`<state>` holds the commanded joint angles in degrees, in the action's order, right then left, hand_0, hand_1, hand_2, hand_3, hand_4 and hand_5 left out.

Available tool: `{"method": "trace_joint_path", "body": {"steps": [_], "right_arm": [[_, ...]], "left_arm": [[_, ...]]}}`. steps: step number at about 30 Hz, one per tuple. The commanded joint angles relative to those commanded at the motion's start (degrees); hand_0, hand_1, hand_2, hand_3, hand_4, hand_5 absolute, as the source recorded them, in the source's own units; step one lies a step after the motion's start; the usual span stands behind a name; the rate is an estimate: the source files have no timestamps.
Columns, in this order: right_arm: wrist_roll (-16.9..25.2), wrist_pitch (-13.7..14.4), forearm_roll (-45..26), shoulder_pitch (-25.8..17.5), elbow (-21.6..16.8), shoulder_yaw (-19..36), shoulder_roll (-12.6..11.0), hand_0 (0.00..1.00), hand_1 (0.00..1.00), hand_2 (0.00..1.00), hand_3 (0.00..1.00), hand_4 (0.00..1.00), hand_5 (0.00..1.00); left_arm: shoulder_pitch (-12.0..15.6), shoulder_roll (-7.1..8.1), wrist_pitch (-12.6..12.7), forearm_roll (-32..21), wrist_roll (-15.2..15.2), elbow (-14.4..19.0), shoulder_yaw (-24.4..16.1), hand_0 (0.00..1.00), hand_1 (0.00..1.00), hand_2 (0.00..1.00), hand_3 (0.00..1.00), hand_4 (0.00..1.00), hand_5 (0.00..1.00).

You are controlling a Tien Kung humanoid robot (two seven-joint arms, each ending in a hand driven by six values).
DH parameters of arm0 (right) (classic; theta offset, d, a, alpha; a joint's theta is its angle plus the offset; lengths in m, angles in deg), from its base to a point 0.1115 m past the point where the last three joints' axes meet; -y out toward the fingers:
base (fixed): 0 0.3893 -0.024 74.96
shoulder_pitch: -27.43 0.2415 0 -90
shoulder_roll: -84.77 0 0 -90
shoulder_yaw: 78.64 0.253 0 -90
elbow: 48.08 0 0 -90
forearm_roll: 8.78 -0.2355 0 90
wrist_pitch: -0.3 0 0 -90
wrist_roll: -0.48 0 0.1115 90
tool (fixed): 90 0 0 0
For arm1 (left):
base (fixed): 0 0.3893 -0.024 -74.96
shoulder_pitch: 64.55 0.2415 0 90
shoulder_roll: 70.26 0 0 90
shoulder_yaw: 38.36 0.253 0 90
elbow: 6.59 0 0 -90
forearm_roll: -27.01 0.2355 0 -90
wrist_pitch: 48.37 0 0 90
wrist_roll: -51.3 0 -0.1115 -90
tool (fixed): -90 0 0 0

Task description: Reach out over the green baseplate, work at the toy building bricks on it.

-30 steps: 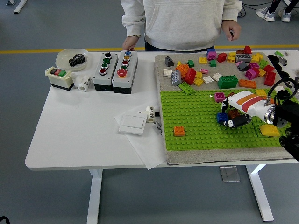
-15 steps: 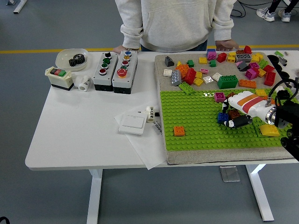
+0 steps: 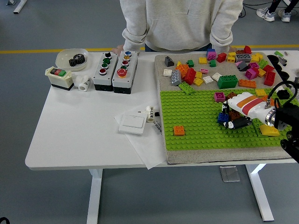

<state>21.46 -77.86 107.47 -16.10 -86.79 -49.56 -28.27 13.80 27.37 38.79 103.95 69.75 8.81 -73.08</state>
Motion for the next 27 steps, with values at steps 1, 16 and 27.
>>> {"method": "trace_joint_path", "body": {"steps": [1, 16, 27], "right_arm": [[0.0, 0.1, 0.0, 0.0, 0.0, 0.0, 0.0, 0.335, 0.401, 0.476, 0.477, 0.684, 0.586], [1.4, 1.5, -0.9, 0.0, -2.4, 0.3, -1.5, 0.317, 0.375, 0.468, 0.472, 0.663, 0.575], [10.2, 6.9, -3.4, 0.5, -3.9, -1.8, -3.4, 0.309, 0.381, 0.463, 0.473, 0.647, 0.559]], "left_arm": [[0.0, 0.00, 0.0, 0.1, 0.0, 0.0, 0.0, 0.740, 0.736, 0.741, 0.595, 0.657, 0.595], [-0.1, 0.06, 0.0, -0.2, -0.1, -0.1, 0.1, 0.740, 0.737, 0.741, 0.595, 0.657, 0.594], [-0.2, -0.01, 0.1, -0.4, -0.2, -0.2, 0.2, 0.741, 0.736, 0.744, 0.595, 0.658, 0.594]]}}
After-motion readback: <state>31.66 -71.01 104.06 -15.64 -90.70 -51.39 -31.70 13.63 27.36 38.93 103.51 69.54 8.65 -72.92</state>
